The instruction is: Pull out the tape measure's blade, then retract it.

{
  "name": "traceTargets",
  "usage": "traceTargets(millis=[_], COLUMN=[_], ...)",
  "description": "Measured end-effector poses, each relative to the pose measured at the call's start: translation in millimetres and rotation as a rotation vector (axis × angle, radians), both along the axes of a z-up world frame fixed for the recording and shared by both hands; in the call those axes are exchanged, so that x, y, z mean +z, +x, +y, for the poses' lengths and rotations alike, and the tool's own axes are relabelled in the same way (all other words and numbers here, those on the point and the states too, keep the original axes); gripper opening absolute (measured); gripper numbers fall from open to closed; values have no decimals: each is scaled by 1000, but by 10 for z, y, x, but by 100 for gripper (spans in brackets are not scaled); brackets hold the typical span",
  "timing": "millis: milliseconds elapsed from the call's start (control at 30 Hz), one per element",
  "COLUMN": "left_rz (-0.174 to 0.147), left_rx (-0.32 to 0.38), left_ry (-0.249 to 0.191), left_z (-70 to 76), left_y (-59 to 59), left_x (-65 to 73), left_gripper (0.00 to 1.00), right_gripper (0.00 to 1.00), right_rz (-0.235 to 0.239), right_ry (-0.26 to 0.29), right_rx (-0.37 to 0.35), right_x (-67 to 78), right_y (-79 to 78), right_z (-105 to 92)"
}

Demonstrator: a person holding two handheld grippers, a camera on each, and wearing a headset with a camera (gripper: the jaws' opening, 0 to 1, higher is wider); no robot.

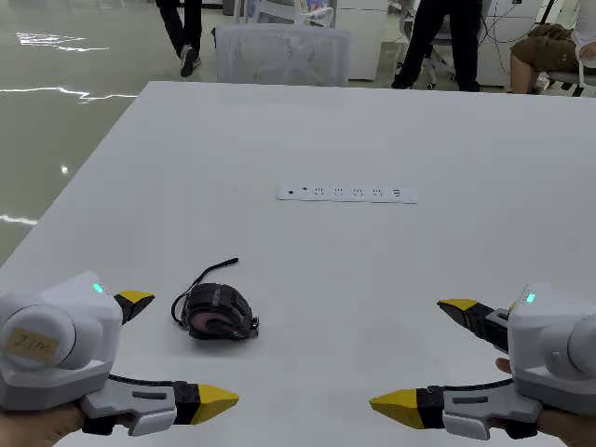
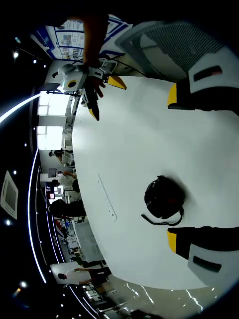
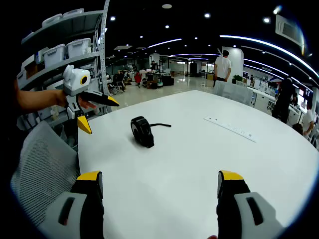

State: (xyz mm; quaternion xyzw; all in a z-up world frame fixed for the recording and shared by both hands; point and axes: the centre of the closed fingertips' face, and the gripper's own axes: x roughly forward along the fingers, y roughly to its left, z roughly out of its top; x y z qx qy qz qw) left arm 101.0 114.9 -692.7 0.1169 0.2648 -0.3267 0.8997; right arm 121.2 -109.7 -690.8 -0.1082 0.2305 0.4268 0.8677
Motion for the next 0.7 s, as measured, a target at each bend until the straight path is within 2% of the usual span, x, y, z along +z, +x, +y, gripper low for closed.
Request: traceTargets(millis=[700], left_rz=[0], left_rx=[-12], left_ry=[17], left_z=[24], left_y=[3], left_x=[8], left_gripper=[94], right_gripper=[97], right_rz=[3], right_ry=[-22], right_rx=[32], right_x=[-25], right_y=[-43], right_z=[37])
